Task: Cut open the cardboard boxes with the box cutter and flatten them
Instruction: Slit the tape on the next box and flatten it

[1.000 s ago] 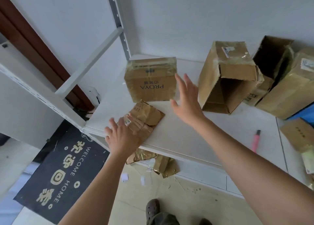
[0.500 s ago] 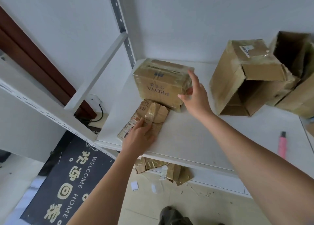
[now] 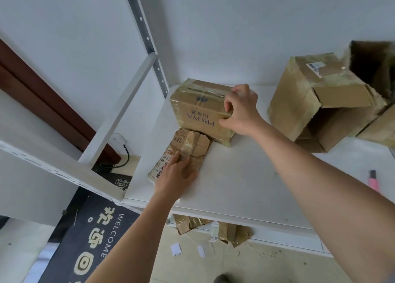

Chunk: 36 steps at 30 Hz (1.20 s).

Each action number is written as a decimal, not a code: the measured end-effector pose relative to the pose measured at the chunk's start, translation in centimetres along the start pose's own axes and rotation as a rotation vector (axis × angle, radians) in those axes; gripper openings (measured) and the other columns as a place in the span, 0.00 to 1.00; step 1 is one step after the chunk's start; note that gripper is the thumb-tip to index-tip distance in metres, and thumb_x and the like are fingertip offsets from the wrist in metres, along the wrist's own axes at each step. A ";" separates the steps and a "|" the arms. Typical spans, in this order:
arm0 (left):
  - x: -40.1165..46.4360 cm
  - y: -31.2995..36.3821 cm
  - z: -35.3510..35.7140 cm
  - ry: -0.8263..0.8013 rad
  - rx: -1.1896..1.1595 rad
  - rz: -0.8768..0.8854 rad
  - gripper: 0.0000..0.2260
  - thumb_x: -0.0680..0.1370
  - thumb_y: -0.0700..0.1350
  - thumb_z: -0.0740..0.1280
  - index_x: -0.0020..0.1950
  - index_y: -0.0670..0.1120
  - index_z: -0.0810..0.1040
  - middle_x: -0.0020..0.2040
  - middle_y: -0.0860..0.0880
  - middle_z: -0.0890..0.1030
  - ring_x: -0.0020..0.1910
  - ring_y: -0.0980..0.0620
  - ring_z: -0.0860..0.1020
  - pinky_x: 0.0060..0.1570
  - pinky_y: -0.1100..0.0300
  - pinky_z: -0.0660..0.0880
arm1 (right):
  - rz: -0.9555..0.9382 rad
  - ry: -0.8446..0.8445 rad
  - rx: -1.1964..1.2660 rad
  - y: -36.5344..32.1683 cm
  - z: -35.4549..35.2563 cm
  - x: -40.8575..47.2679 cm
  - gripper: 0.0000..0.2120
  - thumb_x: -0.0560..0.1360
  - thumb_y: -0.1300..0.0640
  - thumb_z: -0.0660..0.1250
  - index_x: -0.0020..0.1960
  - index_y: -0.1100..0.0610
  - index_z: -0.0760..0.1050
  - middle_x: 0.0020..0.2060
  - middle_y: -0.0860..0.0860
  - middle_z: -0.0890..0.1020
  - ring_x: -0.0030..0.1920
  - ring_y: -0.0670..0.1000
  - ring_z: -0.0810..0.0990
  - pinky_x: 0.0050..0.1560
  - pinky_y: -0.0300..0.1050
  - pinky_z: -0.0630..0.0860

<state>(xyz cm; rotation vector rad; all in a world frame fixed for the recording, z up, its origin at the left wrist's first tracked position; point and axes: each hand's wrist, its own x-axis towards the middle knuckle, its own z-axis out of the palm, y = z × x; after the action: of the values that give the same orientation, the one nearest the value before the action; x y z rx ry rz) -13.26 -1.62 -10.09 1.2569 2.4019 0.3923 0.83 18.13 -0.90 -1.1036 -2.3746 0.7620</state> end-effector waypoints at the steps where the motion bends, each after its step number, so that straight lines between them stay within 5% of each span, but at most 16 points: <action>1: 0.1 -0.1 0.0 0.005 0.010 0.001 0.26 0.77 0.62 0.64 0.74 0.58 0.68 0.79 0.60 0.55 0.75 0.50 0.64 0.63 0.51 0.71 | -0.011 0.030 -0.005 0.1 -0.1 0.1 0.16 0.66 0.58 0.75 0.43 0.53 0.67 0.60 0.51 0.63 0.69 0.60 0.58 0.57 0.44 0.67; 2: 0.3 -0.2 -0.1 0.006 0.024 -0.003 0.26 0.77 0.62 0.64 0.74 0.58 0.68 0.79 0.59 0.55 0.75 0.50 0.63 0.63 0.50 0.71 | -0.010 0.038 -0.009 0.3 -0.3 0.0 0.17 0.65 0.57 0.75 0.44 0.52 0.68 0.58 0.50 0.62 0.65 0.59 0.59 0.49 0.37 0.65; 4: 0.7 -0.2 -0.2 -0.002 0.039 -0.028 0.26 0.77 0.62 0.63 0.75 0.59 0.67 0.80 0.59 0.54 0.76 0.50 0.62 0.64 0.50 0.70 | 0.035 0.014 -0.043 0.9 -0.7 -0.3 0.20 0.63 0.53 0.76 0.46 0.49 0.66 0.59 0.50 0.60 0.63 0.55 0.58 0.44 0.40 0.63; 10: 1.8 0.7 -0.7 -0.042 0.113 -0.040 0.27 0.80 0.61 0.58 0.78 0.54 0.63 0.81 0.53 0.51 0.79 0.49 0.55 0.73 0.48 0.61 | 0.092 0.097 -0.211 -0.8 -3.6 -2.1 0.25 0.60 0.40 0.74 0.47 0.47 0.64 0.50 0.51 0.71 0.56 0.57 0.65 0.47 0.48 0.61; 16: 1.9 1.2 -2.4 -0.106 0.322 -0.081 0.24 0.82 0.63 0.42 0.79 0.64 0.44 0.81 0.53 0.45 0.80 0.44 0.46 0.76 0.42 0.45 | 0.088 0.359 -0.115 -2.9 -5.8 -10.1 0.29 0.59 0.38 0.75 0.47 0.50 0.63 0.44 0.49 0.67 0.52 0.53 0.60 0.51 0.45 0.61; 19: 0.2 3.3 -3.0 -0.033 0.220 -0.089 0.24 0.82 0.63 0.42 0.77 0.66 0.38 0.81 0.53 0.41 0.80 0.46 0.43 0.76 0.42 0.43 | 0.110 0.305 -0.093 -2.7 -6.1 -14.8 0.29 0.58 0.39 0.77 0.47 0.50 0.63 0.50 0.52 0.66 0.54 0.53 0.59 0.40 0.37 0.60; 24: -5.7 11.1 -3.4 0.325 -0.384 0.142 0.25 0.83 0.61 0.46 0.80 0.60 0.50 0.81 0.51 0.50 0.79 0.53 0.49 0.72 0.55 0.50 | 0.148 0.237 -0.056 -0.1 -7.0 -20.5 0.30 0.57 0.38 0.77 0.48 0.50 0.65 0.50 0.53 0.66 0.53 0.52 0.58 0.37 0.39 0.63; 28: -10.0 18.0 -1.7 0.242 -0.568 0.256 0.23 0.83 0.58 0.55 0.78 0.59 0.57 0.80 0.52 0.53 0.71 0.68 0.52 0.67 0.65 0.52 | 0.176 0.211 -0.067 1.7 -8.5 -23.0 0.30 0.57 0.38 0.78 0.47 0.49 0.64 0.49 0.51 0.64 0.53 0.52 0.57 0.40 0.46 0.72; 30: -11.0 20.3 -0.4 0.159 -0.532 0.259 0.26 0.82 0.55 0.60 0.79 0.56 0.58 0.79 0.51 0.53 0.69 0.67 0.57 0.66 0.68 0.57 | 0.180 0.156 -0.101 2.6 -9.3 -24.1 0.31 0.58 0.35 0.77 0.47 0.49 0.63 0.50 0.51 0.64 0.54 0.52 0.58 0.44 0.48 0.75; 34: -11.7 22.2 1.6 0.083 -0.442 0.183 0.33 0.79 0.53 0.67 0.80 0.49 0.57 0.78 0.51 0.55 0.75 0.48 0.61 0.74 0.48 0.61 | 0.111 -0.022 -0.028 6.5 -11.7 -25.5 0.27 0.66 0.29 0.69 0.53 0.48 0.68 0.51 0.49 0.68 0.55 0.50 0.62 0.52 0.44 0.65; 36: -11.9 22.1 2.2 0.068 -0.451 0.155 0.34 0.78 0.55 0.67 0.80 0.49 0.57 0.78 0.53 0.53 0.76 0.48 0.59 0.75 0.47 0.59 | 0.120 0.030 0.084 9.9 -13.6 -25.9 0.19 0.76 0.37 0.64 0.57 0.49 0.73 0.50 0.45 0.72 0.56 0.48 0.67 0.55 0.44 0.64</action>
<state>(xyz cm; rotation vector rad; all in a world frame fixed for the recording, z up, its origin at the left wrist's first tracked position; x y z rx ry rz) 9.74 1.01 -0.13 1.2311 2.1058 0.9734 29.68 7.18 -0.15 -1.2216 -2.2462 0.8719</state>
